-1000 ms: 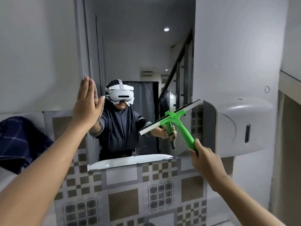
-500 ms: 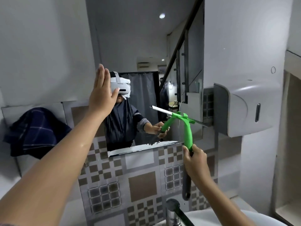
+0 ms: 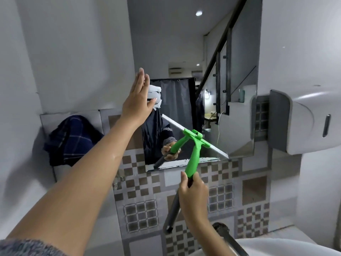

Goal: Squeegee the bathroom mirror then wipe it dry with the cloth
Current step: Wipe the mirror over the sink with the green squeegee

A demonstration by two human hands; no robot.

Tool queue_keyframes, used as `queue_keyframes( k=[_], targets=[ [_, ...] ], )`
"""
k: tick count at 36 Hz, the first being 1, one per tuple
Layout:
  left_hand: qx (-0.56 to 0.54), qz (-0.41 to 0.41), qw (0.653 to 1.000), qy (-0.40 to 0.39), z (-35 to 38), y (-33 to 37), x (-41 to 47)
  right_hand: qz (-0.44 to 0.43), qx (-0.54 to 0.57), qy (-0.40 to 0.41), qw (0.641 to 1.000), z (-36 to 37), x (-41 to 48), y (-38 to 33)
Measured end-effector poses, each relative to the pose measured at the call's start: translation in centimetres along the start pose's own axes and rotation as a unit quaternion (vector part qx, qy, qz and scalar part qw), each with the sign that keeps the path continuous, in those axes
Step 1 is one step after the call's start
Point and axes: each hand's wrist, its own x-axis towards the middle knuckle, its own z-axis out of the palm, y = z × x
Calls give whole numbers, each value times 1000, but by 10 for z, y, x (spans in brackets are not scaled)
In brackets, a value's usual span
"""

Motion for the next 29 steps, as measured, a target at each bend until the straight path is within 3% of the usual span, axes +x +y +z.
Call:
queue_keyframes(
  k=[8, 16, 21, 29],
  targets=[
    [-8, -4, 1000, 12, 4, 2, -1, -51, -154, -36, 986, 7, -12, 18],
    [-14, -10, 1000, 4, 11, 6, -12, -144, -235, -93, 957, -7, -19, 24],
    [-18, -2, 1000, -3, 17, 9, -29, -205, -285, -78, 933, -21, -16, 25],
    [0, -39, 999, -21, 25, 18, -56, -294, -429, -76, 851, -73, 16, 26]
  ],
)
